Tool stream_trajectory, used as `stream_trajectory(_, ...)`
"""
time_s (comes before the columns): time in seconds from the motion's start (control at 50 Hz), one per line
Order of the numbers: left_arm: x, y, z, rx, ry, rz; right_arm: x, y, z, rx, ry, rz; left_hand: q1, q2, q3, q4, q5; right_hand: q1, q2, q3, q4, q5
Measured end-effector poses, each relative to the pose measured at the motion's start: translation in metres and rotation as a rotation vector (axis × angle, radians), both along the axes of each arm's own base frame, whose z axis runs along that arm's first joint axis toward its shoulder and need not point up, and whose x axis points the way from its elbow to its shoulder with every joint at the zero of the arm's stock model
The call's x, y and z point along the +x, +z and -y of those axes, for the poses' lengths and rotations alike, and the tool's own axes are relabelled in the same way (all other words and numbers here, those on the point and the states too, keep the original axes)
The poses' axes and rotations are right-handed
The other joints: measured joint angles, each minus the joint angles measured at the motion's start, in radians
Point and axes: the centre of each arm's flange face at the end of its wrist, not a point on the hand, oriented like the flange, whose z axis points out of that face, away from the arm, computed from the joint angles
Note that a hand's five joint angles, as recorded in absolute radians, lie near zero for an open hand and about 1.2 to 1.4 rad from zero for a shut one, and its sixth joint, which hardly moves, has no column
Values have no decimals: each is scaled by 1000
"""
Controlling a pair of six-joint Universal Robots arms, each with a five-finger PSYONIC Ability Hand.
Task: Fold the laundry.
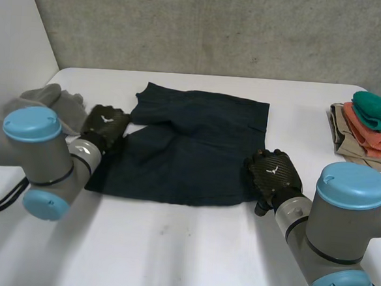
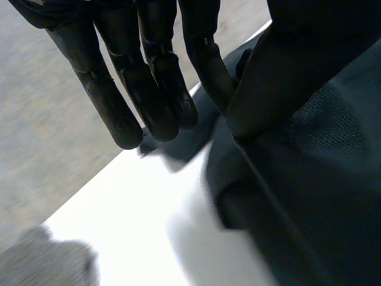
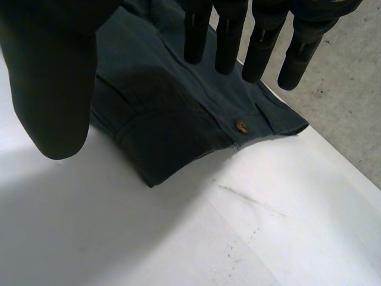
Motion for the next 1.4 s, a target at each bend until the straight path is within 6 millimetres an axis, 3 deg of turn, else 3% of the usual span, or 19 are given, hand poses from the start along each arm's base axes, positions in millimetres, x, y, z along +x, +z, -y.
stream_trajectory(0.14,29,-2,36,-36,188,11,1,0,-1,-5,3,1,-4,-10,-9,-11,-2,130,147,121,125,108)
stream_trajectory(0.18,34,-3,40,-38,218,14,2,0,-1,-6,5,1,-99,-131,-113,-119,-77,181,198,169,171,157)
stream_trajectory(0.2,36,-3,41,-35,228,15,2,0,-1,-6,5,1,-281,-280,-273,-281,-232,193,210,181,182,169)
stream_trajectory(0.22,37,-4,40,-33,231,16,2,0,-2,-7,6,1,-309,-316,-295,-305,-256,203,219,192,192,178)
stream_trajectory(0.24,37,-5,39,-28,232,18,2,0,-2,-9,6,2,-600,-584,-550,-565,-516,220,242,213,212,198)
stream_trajectory(0.26,36,-5,38,-25,231,19,2,0,-2,-10,6,3,-600,-584,-550,-565,-516,228,251,225,222,207)
stream_trajectory(0.28,36,-6,35,-18,227,21,2,0,-2,-12,6,4,-882,-848,-834,-853,-804,248,273,245,244,226)
stream_trajectory(0.32,34,-5,30,-12,218,23,2,0,-1,-14,7,5,-943,-942,-929,-945,-901,288,310,278,279,261)
stream_trajectory(0.52,31,32,-9,-35,176,10,2,3,-1,-20,11,12,-930,-950,-941,-956,-910,324,339,318,314,300)
stream_trajectory(0.64,37,53,-43,-39,126,2,3,6,-1,-23,19,15,-747,-783,-778,-783,-732,324,339,318,314,300)
stream_trajectory(0.84,50,44,-83,122,29,27,11,-6,4,-9,61,7,-748,-783,-779,-785,-735,324,339,318,314,300)
stream_trajectory(0.94,56,34,-85,194,36,39,16,-16,12,2,69,1,-748,-783,-779,-785,-735,432,456,430,413,395)
stream_trajectory(0.96,58,31,-84,207,40,41,17,-19,14,3,69,0,-748,-783,-779,-785,-735,571,613,580,581,540)
stream_trajectory(1.02,59,24,-81,230,45,44,19,-22,19,4,66,-2,-748,-783,-779,-785,-735,693,807,778,789,753)
stream_trajectory(1.28,51,-2,-58,233,-26,22,18,-9,18,-17,61,27,-598,-647,-641,-644,-596,702,807,783,811,768)
stream_trajectory(1.4,48,-11,-46,223,-37,18,16,-5,16,-23,57,31,-242,-305,-303,-307,-269,702,807,783,812,768)
